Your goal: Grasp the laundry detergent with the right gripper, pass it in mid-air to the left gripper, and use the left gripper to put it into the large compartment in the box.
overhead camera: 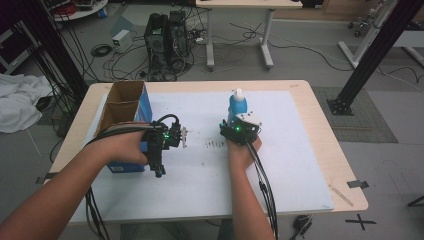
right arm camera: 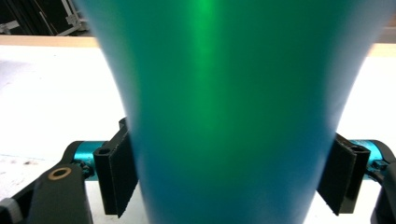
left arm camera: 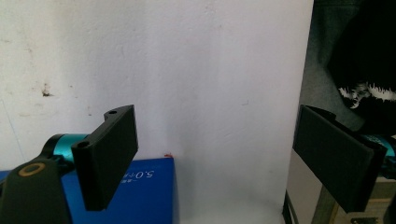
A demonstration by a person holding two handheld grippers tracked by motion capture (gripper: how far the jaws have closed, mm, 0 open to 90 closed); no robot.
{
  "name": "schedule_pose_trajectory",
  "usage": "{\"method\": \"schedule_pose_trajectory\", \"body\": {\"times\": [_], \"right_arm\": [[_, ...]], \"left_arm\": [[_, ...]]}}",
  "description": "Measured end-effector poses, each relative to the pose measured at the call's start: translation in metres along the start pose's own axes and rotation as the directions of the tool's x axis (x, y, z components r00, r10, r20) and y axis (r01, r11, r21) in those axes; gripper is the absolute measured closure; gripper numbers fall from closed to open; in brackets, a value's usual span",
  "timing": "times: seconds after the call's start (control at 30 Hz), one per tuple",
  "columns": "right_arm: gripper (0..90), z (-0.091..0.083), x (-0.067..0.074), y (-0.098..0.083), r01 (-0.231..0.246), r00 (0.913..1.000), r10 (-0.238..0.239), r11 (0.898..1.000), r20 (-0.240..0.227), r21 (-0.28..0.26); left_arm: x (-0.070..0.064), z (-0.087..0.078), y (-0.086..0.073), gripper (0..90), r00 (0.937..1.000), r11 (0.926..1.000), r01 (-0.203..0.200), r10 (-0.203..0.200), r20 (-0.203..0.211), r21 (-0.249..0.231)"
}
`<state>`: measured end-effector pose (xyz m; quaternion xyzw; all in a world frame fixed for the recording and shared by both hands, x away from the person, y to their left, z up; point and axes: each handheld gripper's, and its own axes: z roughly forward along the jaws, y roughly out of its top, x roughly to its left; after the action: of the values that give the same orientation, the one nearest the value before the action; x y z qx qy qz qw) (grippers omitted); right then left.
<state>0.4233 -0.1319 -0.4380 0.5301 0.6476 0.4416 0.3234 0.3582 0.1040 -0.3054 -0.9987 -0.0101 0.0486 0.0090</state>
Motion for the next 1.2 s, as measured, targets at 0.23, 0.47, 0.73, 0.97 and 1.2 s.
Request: {"method": "schedule_pose_trajectory", "body": {"times": [0.23, 0.47, 0.73, 0.97, 1.2], "right_arm": [[24.6, 0.0004, -0.0003, -0.0002, -0.004, 1.0000, 0.004, 1.000, -0.001, -0.005], [28.4, -0.0004, 0.0005, 0.0002, 0.001, 1.0000, -0.001, 1.000, 0.000, -0.007], [32.7, -0.0020, 0.0014, 0.0011, 0.002, 1.0000, -0.002, 1.000, 0.001, -0.015], [35.0, -0.0027, 0.0034, 0.0012, 0.011, 0.9999, -0.011, 1.000, 0.009, -0.023], [36.8, -0.0034, 0.0037, 0.0012, 0.018, 0.9997, -0.017, 0.999, 0.019, -0.028]], "left_arm": [[0.0012, 0.0004, 0.0003, 14.0, 1.0000, 1.0000, -0.004, 0.004, 0.008, 0.001], [0.0014, 0.0011, -0.0002, 14.0, 1.0000, 1.0000, 0.003, -0.003, 0.004, -0.005], [0.0023, 0.0016, -0.0004, 13.9, 1.0000, 1.0000, 0.004, -0.004, 0.008, -0.003], [0.0025, 0.0030, -0.0011, 14.0, 0.9999, 1.0000, 0.005, -0.005, 0.009, -0.001], [0.0032, 0.0048, -0.0020, 14.0, 0.9999, 1.0000, 0.005, -0.005, 0.011, 0.001]]}}
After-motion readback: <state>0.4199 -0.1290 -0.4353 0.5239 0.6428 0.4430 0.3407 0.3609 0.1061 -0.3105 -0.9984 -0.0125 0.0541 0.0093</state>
